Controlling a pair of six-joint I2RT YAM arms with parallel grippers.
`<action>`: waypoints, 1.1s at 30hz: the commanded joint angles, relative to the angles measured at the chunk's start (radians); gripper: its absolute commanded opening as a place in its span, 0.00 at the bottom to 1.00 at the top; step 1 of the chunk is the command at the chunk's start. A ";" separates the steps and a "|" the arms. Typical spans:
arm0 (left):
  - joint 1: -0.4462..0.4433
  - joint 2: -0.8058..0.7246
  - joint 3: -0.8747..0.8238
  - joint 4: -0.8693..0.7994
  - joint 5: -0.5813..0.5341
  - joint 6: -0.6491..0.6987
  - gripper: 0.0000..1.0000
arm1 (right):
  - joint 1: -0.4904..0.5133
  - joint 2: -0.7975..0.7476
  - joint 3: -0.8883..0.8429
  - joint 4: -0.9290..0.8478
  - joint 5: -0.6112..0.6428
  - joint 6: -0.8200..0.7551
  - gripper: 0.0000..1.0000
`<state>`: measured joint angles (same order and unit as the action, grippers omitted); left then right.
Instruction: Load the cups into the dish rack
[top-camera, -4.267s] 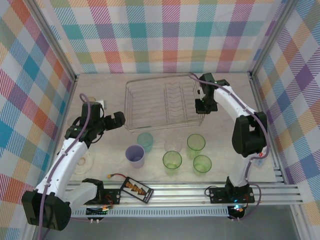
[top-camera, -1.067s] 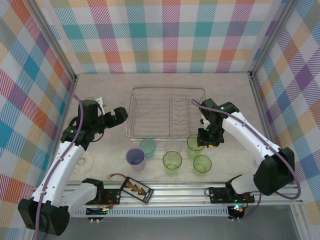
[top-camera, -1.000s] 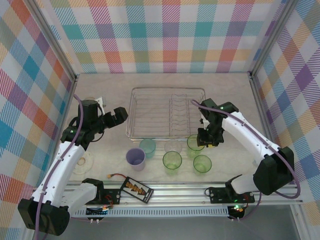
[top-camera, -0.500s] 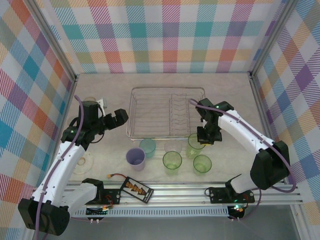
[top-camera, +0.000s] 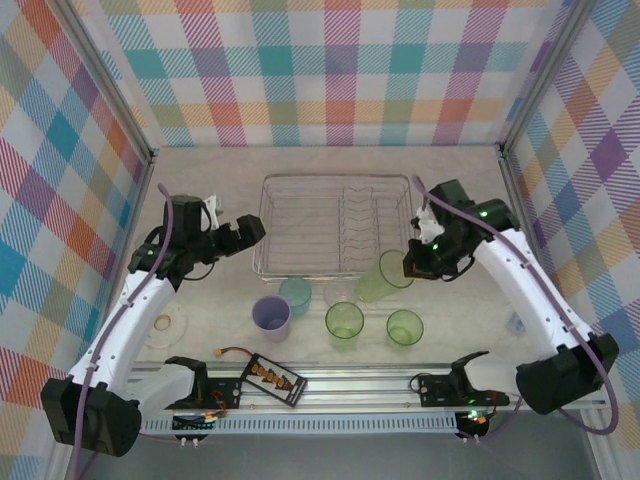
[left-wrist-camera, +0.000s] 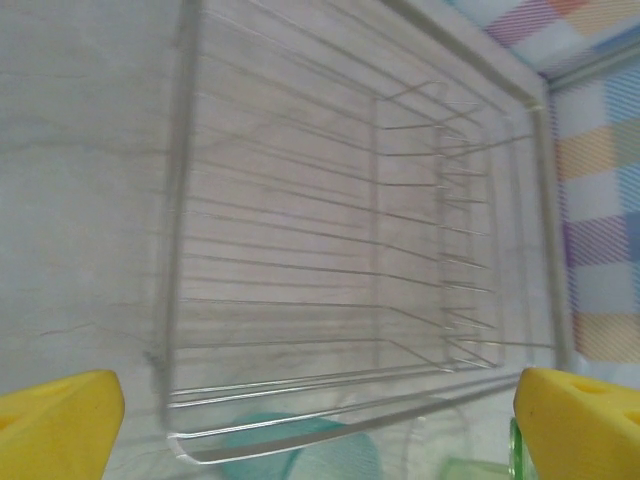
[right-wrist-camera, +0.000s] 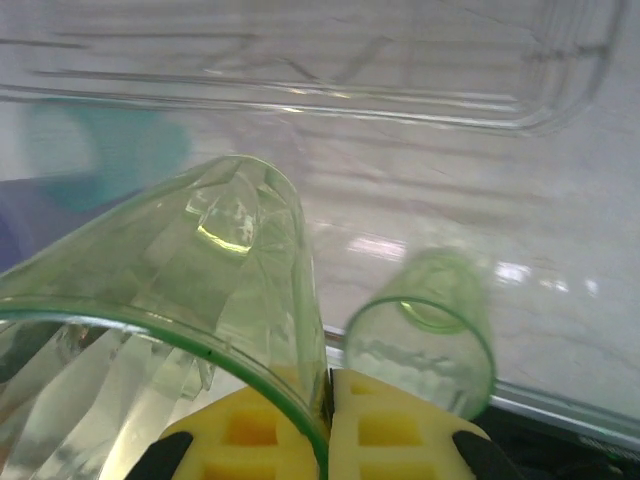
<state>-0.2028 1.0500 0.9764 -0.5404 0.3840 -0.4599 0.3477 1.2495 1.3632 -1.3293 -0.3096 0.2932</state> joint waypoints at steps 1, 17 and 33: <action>-0.014 -0.014 0.027 0.174 0.227 -0.032 1.00 | -0.079 -0.028 0.086 0.007 -0.307 -0.110 0.00; -0.242 0.155 0.277 0.556 0.515 -0.052 1.00 | -0.252 0.098 0.152 0.720 -0.954 0.286 0.00; -0.270 0.266 0.338 0.679 0.456 -0.180 0.94 | -0.138 0.166 0.145 0.791 -0.934 0.323 0.00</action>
<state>-0.4644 1.3155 1.2785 0.1116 0.8772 -0.6170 0.1982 1.4071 1.5063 -0.5751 -1.1908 0.6136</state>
